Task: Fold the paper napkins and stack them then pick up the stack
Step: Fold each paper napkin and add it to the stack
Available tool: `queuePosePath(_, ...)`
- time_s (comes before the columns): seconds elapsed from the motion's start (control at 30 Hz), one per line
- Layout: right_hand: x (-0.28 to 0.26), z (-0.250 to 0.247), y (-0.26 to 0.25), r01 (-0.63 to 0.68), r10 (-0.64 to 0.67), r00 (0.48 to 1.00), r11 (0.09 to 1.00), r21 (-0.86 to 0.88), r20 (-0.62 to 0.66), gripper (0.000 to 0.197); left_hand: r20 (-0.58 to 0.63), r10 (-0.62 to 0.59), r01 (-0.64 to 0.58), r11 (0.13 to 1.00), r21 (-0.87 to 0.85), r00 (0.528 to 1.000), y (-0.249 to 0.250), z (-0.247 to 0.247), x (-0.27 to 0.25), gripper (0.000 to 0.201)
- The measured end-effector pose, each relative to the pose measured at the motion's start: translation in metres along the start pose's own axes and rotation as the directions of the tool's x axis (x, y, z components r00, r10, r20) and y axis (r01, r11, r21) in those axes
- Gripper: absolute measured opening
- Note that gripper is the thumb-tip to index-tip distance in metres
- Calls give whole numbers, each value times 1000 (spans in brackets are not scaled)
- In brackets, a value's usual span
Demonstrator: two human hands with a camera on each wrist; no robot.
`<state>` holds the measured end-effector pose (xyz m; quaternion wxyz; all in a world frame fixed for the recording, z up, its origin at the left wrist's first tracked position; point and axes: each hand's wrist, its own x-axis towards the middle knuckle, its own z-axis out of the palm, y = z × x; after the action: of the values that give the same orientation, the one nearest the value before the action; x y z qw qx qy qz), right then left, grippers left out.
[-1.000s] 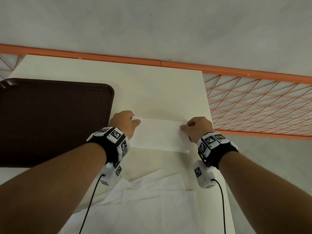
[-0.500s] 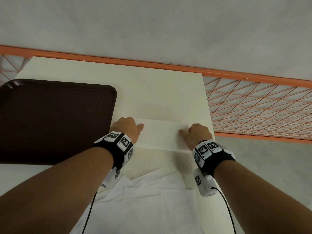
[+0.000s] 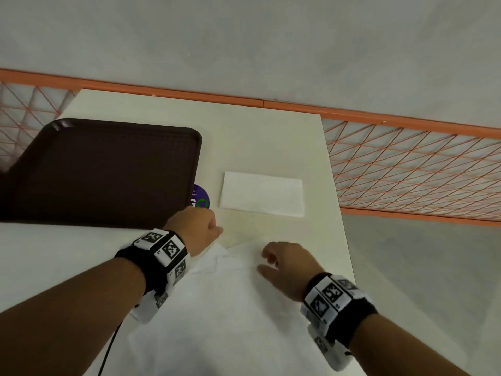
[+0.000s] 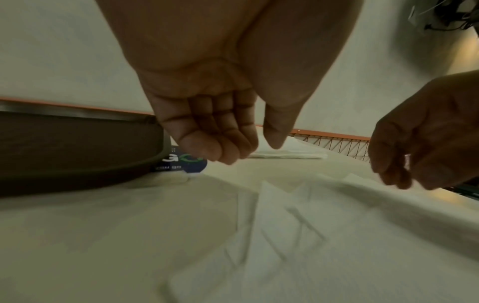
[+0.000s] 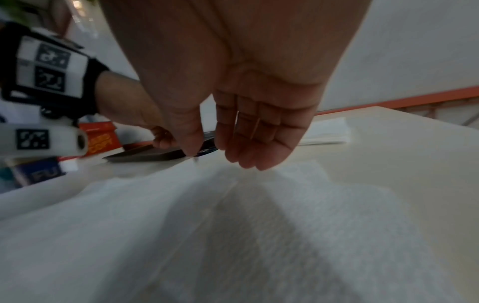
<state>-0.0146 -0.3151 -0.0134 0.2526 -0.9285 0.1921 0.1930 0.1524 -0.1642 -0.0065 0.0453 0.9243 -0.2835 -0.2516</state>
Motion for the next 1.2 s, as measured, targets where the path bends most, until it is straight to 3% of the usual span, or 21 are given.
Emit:
queuePosePath(0.13, -14, 18, -24, 67, -65, 997, 997, -48, 32, 40, 69, 35, -32, 999, -36, 997, -18, 17, -32, 18)
queuePosePath(0.23, -19, 21, -33, -44, 44, 999, 994, -102, -8, 48, 109, 24, -21, 999, -34, 994, -29, 26, -52, 18)
queuePosePath(0.37, -22, 27, -39, -184, 193, 980, 971, -153, 49, 68, 153, 73, -72, 997, -9, 985, -38, 34, -72, 38)
queuePosePath(0.63, -19, 36, -42, -433, 430, 901, 900, 56, 57, 76, 170, 120, -123, 992, 6, 978, -34, 55, -93, 55)
queuePosePath(0.77, -25, 38, -39, -459, 455, 889, 884, 88, 61, 71, 138, 120, -123, 992, 18, 983, -33, 64, -96, 55)
queuePosePath(0.93, -44, 39, -35, -468, 468, 883, 884, -11, 39, 58, 112, 104, -103, 995, -15, 988, -32, 65, -97, 52)
queuePosePath(1.2, -52, 50, -36, -456, 449, 890, 883, 111, 78, 62, 96, 96, -98, 995, 21, 991, -28, 58, -86, 47)
